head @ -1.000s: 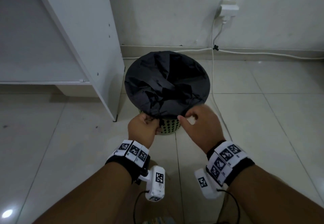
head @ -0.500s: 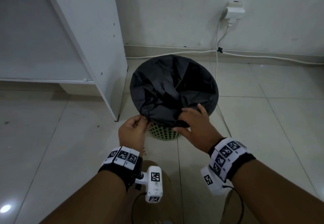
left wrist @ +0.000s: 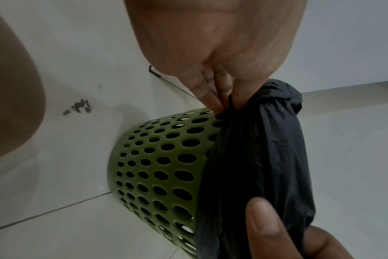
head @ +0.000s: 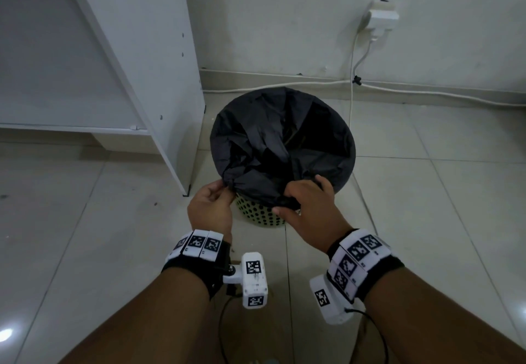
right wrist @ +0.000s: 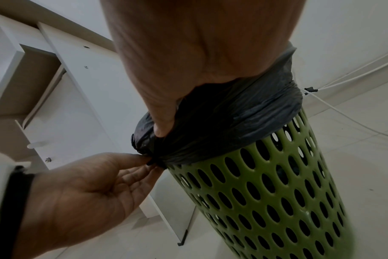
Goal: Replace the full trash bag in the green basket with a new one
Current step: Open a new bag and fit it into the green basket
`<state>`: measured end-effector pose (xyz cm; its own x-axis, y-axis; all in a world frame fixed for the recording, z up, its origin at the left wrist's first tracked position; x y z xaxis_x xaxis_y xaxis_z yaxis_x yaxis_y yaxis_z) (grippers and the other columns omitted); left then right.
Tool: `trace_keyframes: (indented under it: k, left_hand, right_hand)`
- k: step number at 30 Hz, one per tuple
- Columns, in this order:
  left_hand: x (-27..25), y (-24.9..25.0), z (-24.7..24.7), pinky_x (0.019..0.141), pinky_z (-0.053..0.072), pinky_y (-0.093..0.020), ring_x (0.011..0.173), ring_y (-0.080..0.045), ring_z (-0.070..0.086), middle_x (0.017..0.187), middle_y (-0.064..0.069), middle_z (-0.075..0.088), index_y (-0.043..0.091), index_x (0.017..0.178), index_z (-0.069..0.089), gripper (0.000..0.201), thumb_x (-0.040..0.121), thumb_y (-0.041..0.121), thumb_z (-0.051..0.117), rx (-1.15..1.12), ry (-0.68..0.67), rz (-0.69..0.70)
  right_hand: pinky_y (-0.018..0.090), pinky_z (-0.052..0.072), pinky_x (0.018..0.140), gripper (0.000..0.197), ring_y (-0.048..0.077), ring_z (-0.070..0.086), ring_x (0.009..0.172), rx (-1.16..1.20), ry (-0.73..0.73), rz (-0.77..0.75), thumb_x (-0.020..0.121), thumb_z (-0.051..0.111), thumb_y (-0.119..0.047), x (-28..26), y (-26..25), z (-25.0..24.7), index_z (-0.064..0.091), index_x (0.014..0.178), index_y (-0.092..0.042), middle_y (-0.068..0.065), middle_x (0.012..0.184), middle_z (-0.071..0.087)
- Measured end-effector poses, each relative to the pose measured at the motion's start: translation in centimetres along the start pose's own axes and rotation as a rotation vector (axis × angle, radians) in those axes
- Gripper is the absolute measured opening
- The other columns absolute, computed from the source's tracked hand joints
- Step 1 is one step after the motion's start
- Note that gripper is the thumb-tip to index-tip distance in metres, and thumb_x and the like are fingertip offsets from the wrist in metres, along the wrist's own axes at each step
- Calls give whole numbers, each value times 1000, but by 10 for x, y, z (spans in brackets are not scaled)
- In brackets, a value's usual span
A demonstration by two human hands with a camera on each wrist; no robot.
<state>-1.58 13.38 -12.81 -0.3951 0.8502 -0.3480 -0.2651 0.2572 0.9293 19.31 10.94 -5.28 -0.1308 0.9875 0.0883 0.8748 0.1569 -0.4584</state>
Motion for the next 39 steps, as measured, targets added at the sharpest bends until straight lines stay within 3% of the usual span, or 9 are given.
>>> trace_keyframes:
  k: [2,7,11,18,25,30,34,37,39]
  left_hand:
    - [2,1,1,81,59,-32,86,-21,75,86,-2,79,26,84,78,17,75,11,81,69,0,24]
    - [0,9,5,70,52,-28,69,-13,66,73,2,73,20,78,76,5,79,15,78,171,26,99]
    - [1,9,7,70,59,-31,74,-24,72,77,-5,75,21,77,75,12,83,11,75,159,18,83]
    - [-10,16,23,82,60,-31,84,-18,73,81,-6,77,7,84,79,10,85,4,70,-83,-20,-42]
    - [-23,33,37,52,46,-3,69,4,65,82,13,71,19,102,75,19,83,21,79,131,-31,77]
    - [-13,33,31,60,50,-16,69,0,65,76,11,71,19,97,78,13,85,18,75,140,28,57]
    - [-8,35,37,72,52,-32,71,-14,64,61,16,67,28,64,71,20,84,27,73,230,2,87]
    - [-4,35,40,77,52,-31,67,-7,60,50,23,63,13,85,79,16,85,28,73,227,10,53]
    - [-4,34,41,77,49,-28,66,1,57,54,25,61,12,100,80,24,86,30,73,226,4,56]
  right_hand:
    - [42,16,114,27,17,55,89,-6,-2,-3,85,61,-46,1,-1,0,43,82,-26,-9,77,49]
    - [42,16,114,28,15,51,86,-10,-3,12,88,64,-43,3,0,0,42,83,-27,-11,75,45]
    - [44,19,112,27,16,52,86,-8,15,13,88,64,-43,3,-1,-1,42,83,-28,-13,74,42]
    - [41,18,109,24,17,54,86,13,33,93,87,61,-44,-4,7,-3,45,84,-26,-8,76,51]
    - [41,20,107,24,19,55,87,-20,31,126,89,63,-38,0,2,1,43,85,-26,-11,76,46]
    - [44,19,111,19,20,55,93,-51,-2,114,91,61,-38,8,-8,8,48,89,-25,-10,80,47]
    - [39,18,111,19,21,55,95,-35,-26,73,91,62,-37,17,-7,2,53,95,-21,-8,82,50]
    - [38,28,104,29,24,58,104,-16,-26,-23,84,70,-37,18,4,-6,62,105,-19,-1,99,63]
    - [39,29,100,36,22,57,106,-110,11,-55,81,65,-50,13,18,-13,65,106,-25,-5,105,65]
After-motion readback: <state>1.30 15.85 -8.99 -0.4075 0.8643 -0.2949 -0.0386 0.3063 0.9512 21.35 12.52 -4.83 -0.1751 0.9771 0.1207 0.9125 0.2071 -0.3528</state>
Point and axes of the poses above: each hand's wrist, its own x-axis towards the middle knuckle, its own z-axis out of the palm, y = z × x, the point moved 9 cm from there along x, towards the middle knuckle
